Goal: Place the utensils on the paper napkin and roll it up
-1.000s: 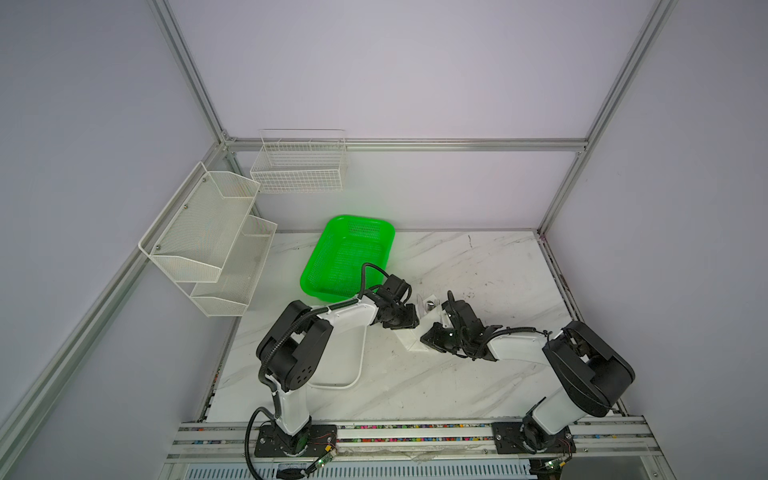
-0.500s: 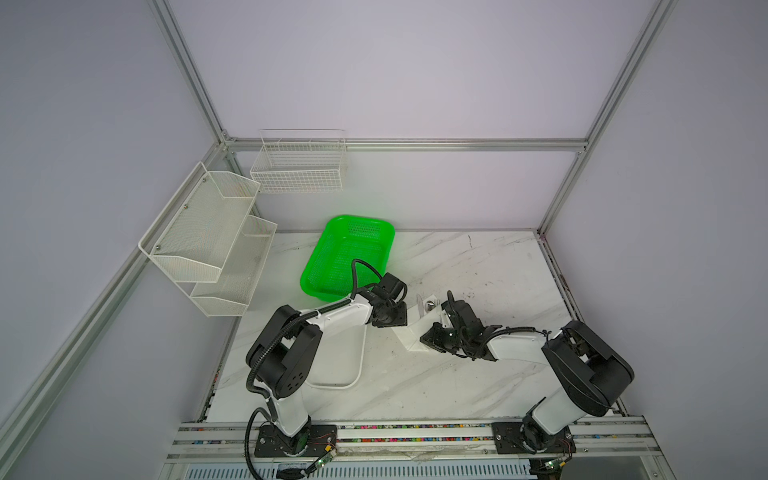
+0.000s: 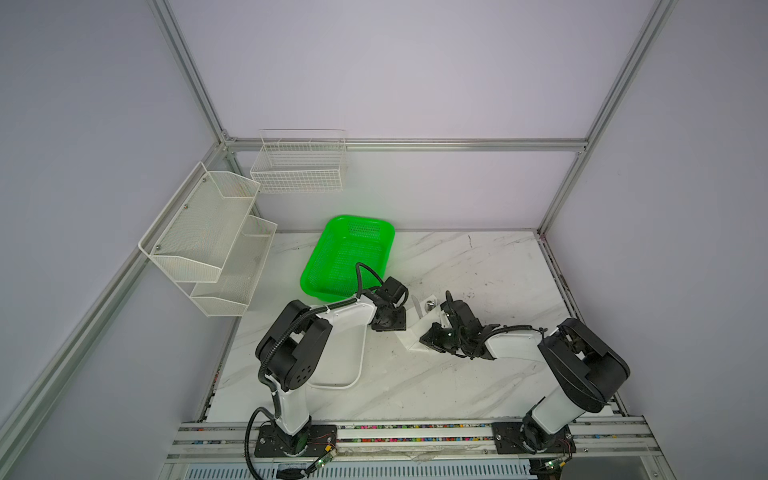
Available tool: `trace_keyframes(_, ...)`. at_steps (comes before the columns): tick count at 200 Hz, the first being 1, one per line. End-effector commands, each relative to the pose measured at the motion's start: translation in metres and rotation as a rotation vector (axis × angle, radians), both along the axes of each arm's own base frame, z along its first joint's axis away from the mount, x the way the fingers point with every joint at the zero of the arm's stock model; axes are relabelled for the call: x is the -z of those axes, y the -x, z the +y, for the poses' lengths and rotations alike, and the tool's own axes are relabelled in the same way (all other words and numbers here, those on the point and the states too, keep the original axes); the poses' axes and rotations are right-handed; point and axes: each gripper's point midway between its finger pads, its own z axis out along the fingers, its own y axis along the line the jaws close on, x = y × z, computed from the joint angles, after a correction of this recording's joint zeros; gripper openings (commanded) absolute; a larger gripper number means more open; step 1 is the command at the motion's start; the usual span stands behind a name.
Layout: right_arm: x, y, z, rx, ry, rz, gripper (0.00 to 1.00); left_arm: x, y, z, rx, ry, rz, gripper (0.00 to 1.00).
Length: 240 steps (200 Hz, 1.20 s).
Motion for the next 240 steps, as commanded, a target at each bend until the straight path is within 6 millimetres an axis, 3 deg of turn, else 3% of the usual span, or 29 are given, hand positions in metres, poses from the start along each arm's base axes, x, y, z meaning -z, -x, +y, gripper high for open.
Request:
trace_keyframes(1, 0.014, 0.009, -0.009, 0.004, 0.058, 0.04, 0.15, 0.018, 0.009, 0.005, 0.003, -0.024, 0.048, 0.56)
trace_keyframes(34, 0.015, 0.01, -0.01, 0.007, 0.06, 0.042, 0.15, 0.026, 0.013, -0.003, 0.006, 0.02, 0.089, 0.56)
trace_keyframes(56, 0.014, 0.01, -0.01, 0.007, 0.059, 0.039, 0.15, 0.025, 0.016, -0.019, 0.018, 0.12, 0.104, 0.56)
trace_keyframes(108, 0.016, 0.012, -0.012, 0.009, 0.064, 0.042, 0.15, -0.008, 0.014, -0.055, -0.002, 0.383, 0.092, 0.56)
trace_keyframes(141, 0.016, 0.013, -0.013, 0.012, 0.065, 0.042, 0.16, -0.023, 0.007, -0.047, -0.032, 0.382, 0.01, 0.55)
trace_keyframes(189, 0.015, 0.012, -0.013, 0.011, 0.064, 0.04, 0.15, -0.004, -0.002, -0.015, -0.071, 0.175, -0.026, 0.54)
trace_keyframes(202, 0.016, 0.012, -0.013, 0.011, 0.069, 0.043, 0.16, -0.001, -0.005, -0.01, -0.056, 0.129, -0.039, 0.51)
trace_keyframes(221, 0.016, 0.011, -0.014, 0.01, 0.082, 0.042, 0.16, 0.0, -0.007, -0.01, -0.034, 0.108, -0.033, 0.39)
trace_keyframes(240, 0.015, 0.011, -0.014, 0.009, 0.084, 0.04, 0.16, -0.003, -0.006, -0.016, -0.026, 0.143, -0.028, 0.35)
